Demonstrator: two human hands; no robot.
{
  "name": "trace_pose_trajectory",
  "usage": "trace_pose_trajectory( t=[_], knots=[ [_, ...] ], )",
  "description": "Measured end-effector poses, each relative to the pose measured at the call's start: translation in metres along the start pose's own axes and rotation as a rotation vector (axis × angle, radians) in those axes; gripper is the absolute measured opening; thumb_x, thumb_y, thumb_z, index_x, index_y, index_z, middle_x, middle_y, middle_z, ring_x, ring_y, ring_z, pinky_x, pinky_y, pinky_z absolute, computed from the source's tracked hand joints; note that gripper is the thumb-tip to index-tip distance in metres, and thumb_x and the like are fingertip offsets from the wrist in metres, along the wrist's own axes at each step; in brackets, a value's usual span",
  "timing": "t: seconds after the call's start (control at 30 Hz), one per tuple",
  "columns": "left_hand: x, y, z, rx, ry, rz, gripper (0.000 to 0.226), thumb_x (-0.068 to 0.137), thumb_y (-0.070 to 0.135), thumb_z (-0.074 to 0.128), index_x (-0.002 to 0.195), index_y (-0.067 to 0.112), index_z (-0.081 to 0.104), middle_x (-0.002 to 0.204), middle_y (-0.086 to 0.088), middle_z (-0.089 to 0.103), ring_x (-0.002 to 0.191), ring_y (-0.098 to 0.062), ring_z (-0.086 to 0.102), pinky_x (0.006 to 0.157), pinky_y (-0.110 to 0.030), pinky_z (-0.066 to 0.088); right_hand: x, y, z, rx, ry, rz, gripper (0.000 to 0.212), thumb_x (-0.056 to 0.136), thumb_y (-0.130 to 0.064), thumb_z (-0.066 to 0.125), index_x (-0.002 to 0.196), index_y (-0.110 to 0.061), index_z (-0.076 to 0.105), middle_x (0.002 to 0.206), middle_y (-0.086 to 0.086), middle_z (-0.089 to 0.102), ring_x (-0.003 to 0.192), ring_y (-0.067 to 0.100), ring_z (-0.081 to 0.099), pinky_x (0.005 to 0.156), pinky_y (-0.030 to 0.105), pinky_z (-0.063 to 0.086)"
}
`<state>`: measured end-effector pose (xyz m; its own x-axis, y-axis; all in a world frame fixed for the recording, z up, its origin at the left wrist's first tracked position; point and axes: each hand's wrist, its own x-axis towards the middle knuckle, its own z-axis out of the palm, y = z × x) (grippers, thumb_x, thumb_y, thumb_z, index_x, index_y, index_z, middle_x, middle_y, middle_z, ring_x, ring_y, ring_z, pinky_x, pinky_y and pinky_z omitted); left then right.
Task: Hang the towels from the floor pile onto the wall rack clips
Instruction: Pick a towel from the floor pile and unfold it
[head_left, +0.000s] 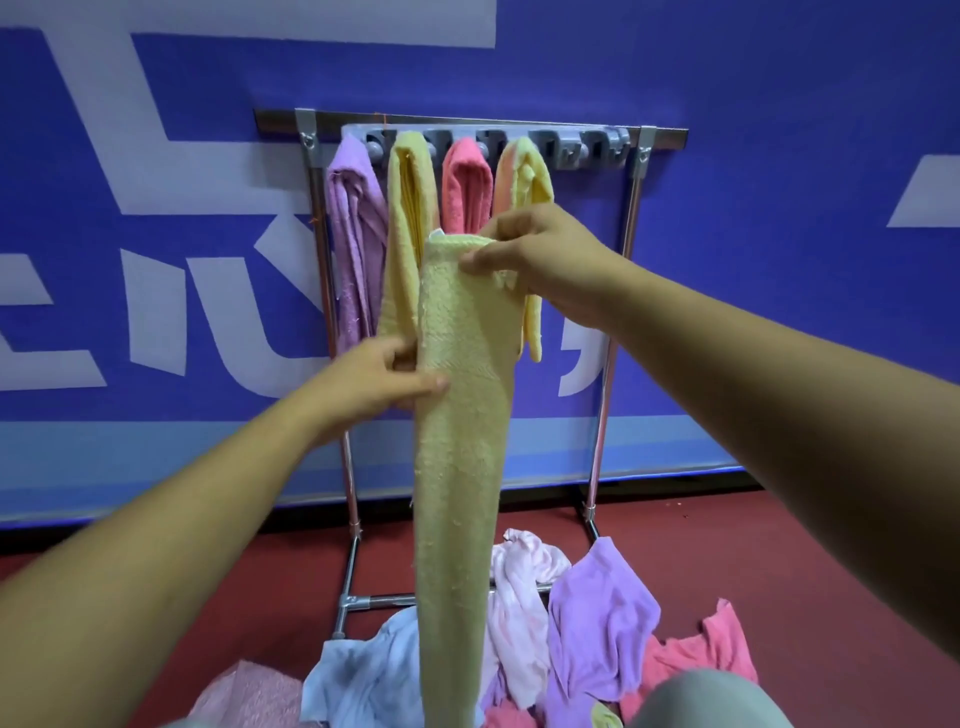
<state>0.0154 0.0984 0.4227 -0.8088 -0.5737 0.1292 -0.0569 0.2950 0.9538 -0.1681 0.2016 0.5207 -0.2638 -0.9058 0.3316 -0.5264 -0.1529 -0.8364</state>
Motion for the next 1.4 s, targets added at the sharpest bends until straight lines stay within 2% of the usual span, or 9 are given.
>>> trace_pose_trajectory(
  t=[0.2,0.4,0.57,0.73,0.8,0.9,1.13,1.33,1.4],
  knots=[
    [-0.013,-0.08,0.021,0.102,-0.081,-0.177,0.017,0.084,0.011,0.074,0.1,0.005,0.073,0.103,-0.009,0.075,0.095,-0.018,0.07,0.087,-0.026,0.056,0.01,0.005,-0.015,0.146,0.191,0.038,0.011,0.077,-0.015,0.076,0.076,-0.006,0.07,0.082,0.013,0.061,0.077,0.026,0.059,0.07,0.039,0.046],
    [-0.014,-0.083,0.013,-0.098,-0.076,-0.101,0.071,0.051,0.052,0.091,0.101,0.005,0.075,0.103,-0.009,0.075,0.093,-0.013,0.069,0.078,-0.019,0.052,0.007,0.051,-0.042,-0.121,0.367,0.225,0.009,0.084,-0.012,0.07,0.086,-0.008,0.063,0.077,0.01,0.051,0.067,0.02,0.052,0.057,0.03,0.049],
    [0.0,-0.044,-0.003,-0.374,-0.078,0.021,0.079,0.062,0.037,0.087,0.125,-0.004,0.062,0.125,-0.027,0.062,0.112,-0.033,0.06,0.098,-0.04,0.048,-0.018,0.111,-0.045,-0.392,0.201,0.54,0.033,0.081,-0.02,0.078,0.099,0.006,0.068,0.085,0.013,0.065,0.078,0.024,0.064,0.082,0.042,0.061],
    [0.011,0.0,0.0,-0.371,-0.216,0.044,0.055,0.071,0.027,0.08,0.117,-0.001,0.065,0.104,-0.015,0.068,0.091,-0.023,0.067,0.077,-0.031,0.055,-0.042,0.125,-0.017,-0.449,-0.126,0.543,0.036,0.083,-0.019,0.079,0.112,0.002,0.069,0.101,0.017,0.071,0.081,0.017,0.064,0.076,0.032,0.058],
    [0.014,0.01,0.008,-0.351,-0.282,0.021,0.028,0.082,0.014,0.066,0.106,0.002,0.069,0.097,-0.012,0.071,0.087,-0.021,0.069,0.075,-0.029,0.055,-0.043,0.118,-0.006,-0.125,-0.145,0.424,0.039,0.09,-0.028,0.073,0.119,-0.004,0.067,0.113,0.011,0.071,0.097,0.015,0.064,0.085,0.032,0.053],
    [0.019,0.016,0.016,-0.325,-0.314,-0.023,0.022,0.082,0.009,0.059,0.099,0.007,0.073,0.094,-0.01,0.073,0.085,-0.019,0.07,0.073,-0.029,0.055,-0.039,0.097,0.001,0.494,-0.332,0.332,0.046,0.097,-0.042,0.057,0.124,-0.005,0.063,0.108,0.008,0.067,0.1,0.019,0.063,0.091,0.033,0.048],
    [0.019,0.005,0.01,-0.164,-0.314,-0.093,0.074,0.055,0.041,0.089,0.118,0.007,0.07,0.113,-0.012,0.069,0.102,-0.021,0.063,0.086,-0.03,0.05,-0.046,0.086,0.007,0.334,-0.43,0.226,0.018,0.095,-0.014,0.064,0.078,-0.009,0.062,0.074,0.003,0.056,0.068,0.014,0.052,0.069,0.025,0.044],
    [0.004,-0.019,0.011,-0.144,-0.496,-0.273,0.046,0.06,0.041,0.089,0.092,0.01,0.076,0.094,-0.007,0.072,0.084,-0.015,0.068,0.077,-0.025,0.054,-0.047,0.066,-0.006,0.561,-0.243,0.236,0.018,0.1,-0.01,0.052,0.083,-0.006,0.055,0.069,0.006,0.056,0.058,0.014,0.057,0.056,0.023,0.048],
    [-0.002,-0.031,0.011,-0.129,-0.513,-0.288,0.056,0.064,0.04,0.089,0.093,-0.001,0.067,0.095,-0.016,0.064,0.086,-0.02,0.063,0.079,-0.027,0.051,-0.045,0.065,-0.016,0.521,-0.147,0.26,0.019,0.101,-0.013,0.051,0.082,-0.008,0.053,0.068,0.005,0.052,0.054,0.012,0.054,0.053,0.023,0.045]
  ],
)
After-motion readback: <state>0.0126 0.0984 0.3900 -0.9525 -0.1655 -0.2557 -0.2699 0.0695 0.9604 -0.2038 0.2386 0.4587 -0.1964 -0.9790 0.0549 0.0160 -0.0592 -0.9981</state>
